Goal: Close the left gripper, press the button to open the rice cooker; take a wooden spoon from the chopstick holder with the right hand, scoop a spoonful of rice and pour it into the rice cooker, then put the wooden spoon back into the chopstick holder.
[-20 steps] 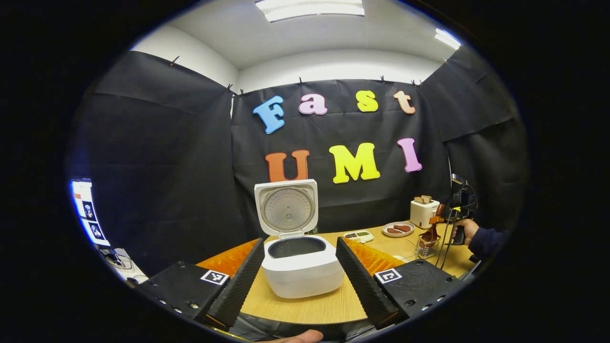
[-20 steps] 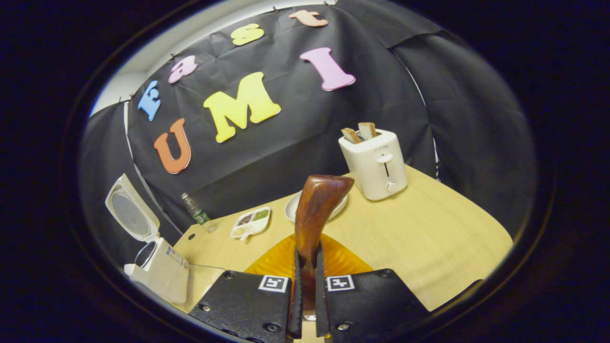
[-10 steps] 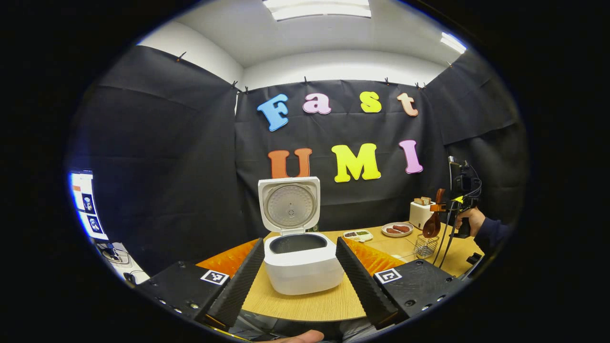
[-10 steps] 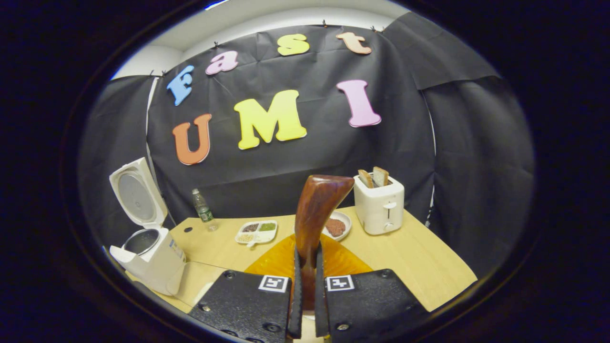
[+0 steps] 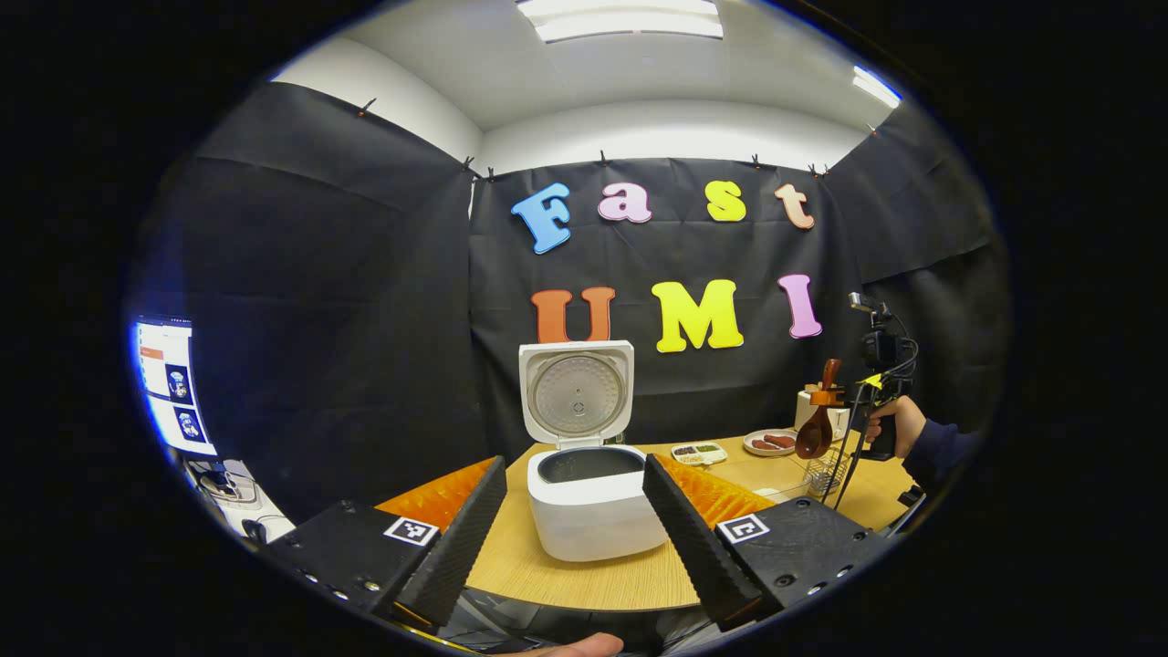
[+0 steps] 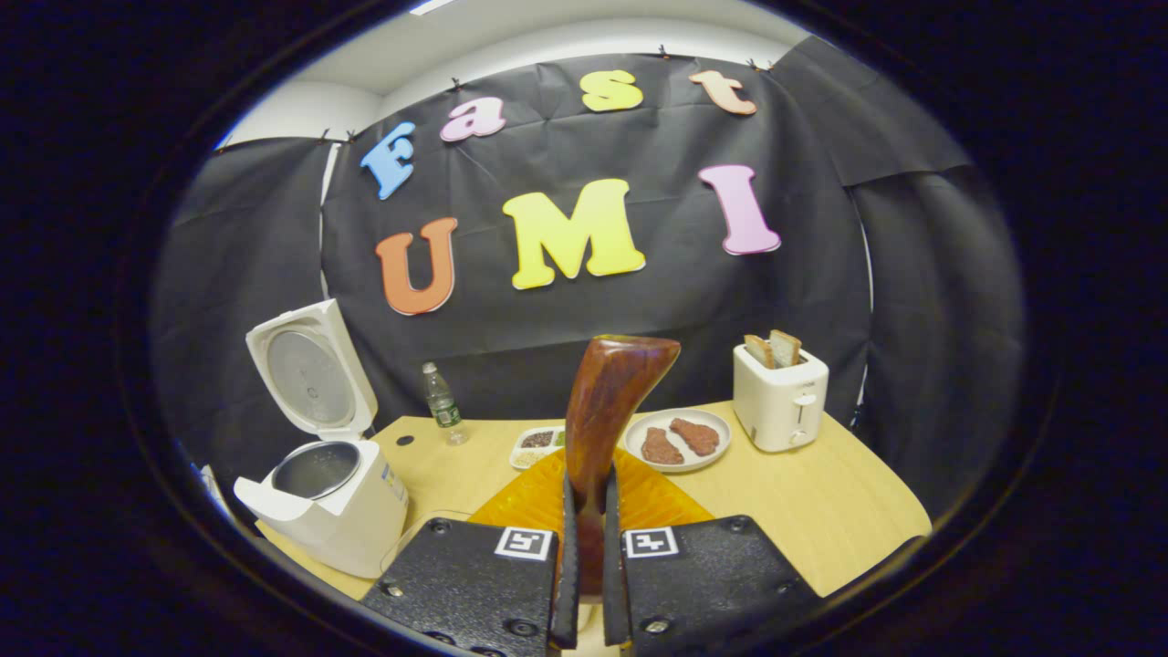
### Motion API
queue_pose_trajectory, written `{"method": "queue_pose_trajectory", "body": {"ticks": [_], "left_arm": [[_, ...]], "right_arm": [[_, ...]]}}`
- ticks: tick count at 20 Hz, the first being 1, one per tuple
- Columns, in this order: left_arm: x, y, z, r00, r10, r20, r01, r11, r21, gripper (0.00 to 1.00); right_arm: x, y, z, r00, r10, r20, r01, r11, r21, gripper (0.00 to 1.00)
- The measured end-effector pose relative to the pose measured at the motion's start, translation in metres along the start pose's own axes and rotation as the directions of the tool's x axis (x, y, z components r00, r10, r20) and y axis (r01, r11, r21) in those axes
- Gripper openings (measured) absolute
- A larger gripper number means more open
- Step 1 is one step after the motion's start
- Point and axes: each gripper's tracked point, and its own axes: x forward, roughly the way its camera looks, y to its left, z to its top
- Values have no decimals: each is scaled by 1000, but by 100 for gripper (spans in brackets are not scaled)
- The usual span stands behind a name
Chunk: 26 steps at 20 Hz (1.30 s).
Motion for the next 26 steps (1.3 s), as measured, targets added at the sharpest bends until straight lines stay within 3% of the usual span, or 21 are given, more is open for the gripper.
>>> {"method": "queue_pose_trajectory", "body": {"ticks": [4, 8, 13, 18, 20, 23, 26], "left_arm": [[1, 3, -7, 1000, 8, -16, -7, 1000, 17, 95], [-2, 0, -11, 1000, -8, -25, 8, 1000, 3, 95], [-1, 4, -13, 1000, -5, -26, 5, 1000, -4, 95], [3, 4, -21, 999, -8, -37, 8, 1000, -1, 95], [2, 2, -24, 999, -13, -43, 12, 1000, -6, 95], [2, 4, -25, 999, -11, -48, 10, 1000, -10, 95], [2, 5, -27, 999, -10, -41, 9, 1000, -21, 95]], "right_arm": [[11, 25, -13, 1000, -3, -20, 3, 999, -34, 16], [29, 33, -59, 994, -56, -98, 46, 994, -100, 16], [40, 45, -107, 987, -50, -153, 27, 988, -149, 16], [36, 39, -111, 989, -106, -108, 68, 950, -306, 16], [38, 45, -125, 985, -99, -139, 44, 934, -354, 16], [36, 46, -138, 980, -86, -181, 23, 945, -325, 16], [36, 56, -145, 975, -35, -218, -8, 981, -193, 16]]}}
